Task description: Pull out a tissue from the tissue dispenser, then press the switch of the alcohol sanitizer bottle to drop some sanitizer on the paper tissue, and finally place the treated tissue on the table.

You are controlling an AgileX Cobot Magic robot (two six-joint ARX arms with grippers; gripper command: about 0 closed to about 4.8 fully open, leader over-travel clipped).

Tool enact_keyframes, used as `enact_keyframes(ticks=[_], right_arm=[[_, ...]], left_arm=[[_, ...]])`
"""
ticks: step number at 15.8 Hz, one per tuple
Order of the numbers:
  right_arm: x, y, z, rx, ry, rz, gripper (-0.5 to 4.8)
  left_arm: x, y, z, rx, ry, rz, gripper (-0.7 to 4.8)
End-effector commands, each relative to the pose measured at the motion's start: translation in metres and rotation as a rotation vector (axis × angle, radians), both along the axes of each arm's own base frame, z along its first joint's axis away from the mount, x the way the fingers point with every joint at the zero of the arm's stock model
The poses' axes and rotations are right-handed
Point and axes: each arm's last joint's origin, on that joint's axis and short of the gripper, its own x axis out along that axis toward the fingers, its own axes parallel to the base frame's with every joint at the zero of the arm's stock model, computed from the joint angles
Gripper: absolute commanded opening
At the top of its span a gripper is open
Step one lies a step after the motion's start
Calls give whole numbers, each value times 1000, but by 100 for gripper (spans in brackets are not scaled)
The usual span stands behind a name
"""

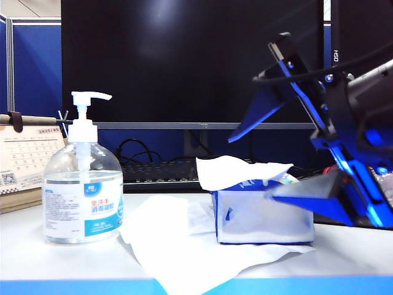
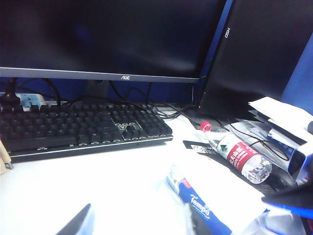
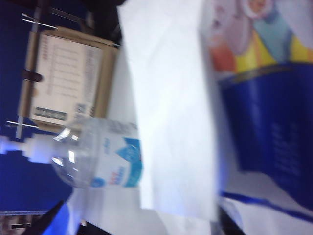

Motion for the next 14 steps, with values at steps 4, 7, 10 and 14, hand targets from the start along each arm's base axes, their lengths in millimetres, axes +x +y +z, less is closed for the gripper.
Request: enact_keyframes(ticks=[4,7,10,14], right_arm=[[3,3,5,43,-48,3,367],[5,1,6,53,-48,-70,367],[6,2,9,71,-72,-85,363],[15,3,13,63,-82,-136,355]], left_arm=[[0,0,-1,4,19,3,241],[0,0,-1,4,21,2,241],[0,0,-1,4,21,2,241],[0,0,-1,4,21,2,241]])
